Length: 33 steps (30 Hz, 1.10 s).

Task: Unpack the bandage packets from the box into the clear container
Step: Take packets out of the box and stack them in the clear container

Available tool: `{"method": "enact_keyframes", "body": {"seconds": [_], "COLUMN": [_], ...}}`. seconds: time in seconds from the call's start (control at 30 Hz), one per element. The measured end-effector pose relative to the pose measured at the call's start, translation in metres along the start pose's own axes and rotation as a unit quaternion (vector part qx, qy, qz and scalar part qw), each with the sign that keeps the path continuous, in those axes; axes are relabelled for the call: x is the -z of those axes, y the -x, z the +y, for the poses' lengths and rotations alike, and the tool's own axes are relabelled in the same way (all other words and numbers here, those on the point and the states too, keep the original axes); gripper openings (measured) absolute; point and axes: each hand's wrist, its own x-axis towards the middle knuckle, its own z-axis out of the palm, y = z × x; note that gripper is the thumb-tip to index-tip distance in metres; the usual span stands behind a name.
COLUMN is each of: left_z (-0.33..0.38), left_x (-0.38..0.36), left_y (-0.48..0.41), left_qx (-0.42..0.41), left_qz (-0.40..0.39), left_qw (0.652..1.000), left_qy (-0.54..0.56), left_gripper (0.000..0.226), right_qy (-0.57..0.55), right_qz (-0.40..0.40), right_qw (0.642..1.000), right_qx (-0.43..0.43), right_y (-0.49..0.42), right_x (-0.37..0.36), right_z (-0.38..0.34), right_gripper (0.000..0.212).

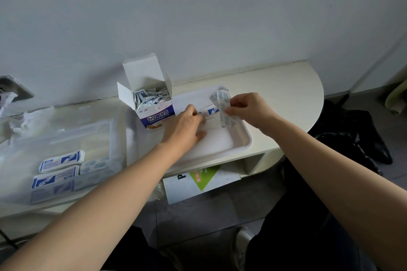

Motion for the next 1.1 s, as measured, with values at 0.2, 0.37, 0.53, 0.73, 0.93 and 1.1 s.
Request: {"method": "enact_keyframes", "body": {"seconds": [0.2, 0.37, 0.53, 0.73, 0.93, 1.1], "left_z": [0.005, 0.007, 0.001, -0.006, 0.001, -0.005], "left_x": [0.0, 0.001, 0.009, 0.004, 0.004, 0.004], "left_y": [-0.005, -0.006, -0.006, -0.002, -0.006, -0.005], "left_qx": [0.003, -0.025, 0.012, 0.012, 0.0, -0.014], "left_qz": [0.006, 0.034, 0.082, -0.014, 0.01, 0.018], "left_qw": [1.0, 0.999, 0.996, 0.999, 1.0, 1.0], "left_qy": [-0.002, -0.024, 0.039, 0.046, -0.014, 0.021], "left_gripper": [0.018, 0.023, 0.019, 0.032, 0.019, 0.019], "right_qy": [-0.01, -0.02, -0.031, -0.009, 0.0, -0.004], "right_qz": [0.02, 0.02, 0.006, 0.011, 0.008, 0.019], "right_qw": [1.0, 0.999, 0.999, 1.0, 1.0, 1.0], "right_qx": [-0.016, -0.015, -0.005, -0.003, -0.007, -0.007], "right_y": [-0.001, 0.0, -0.001, 0.0, 0.001, -0.001], "right_x": [0.001, 0.0, 0.001, -0.001, 0.0, 0.004], "right_z": [0.006, 0.007, 0.005, 0.007, 0.011, 0.011], "right_gripper": [0.007, 0.006, 0.014, 0.014, 0.021, 0.018]}}
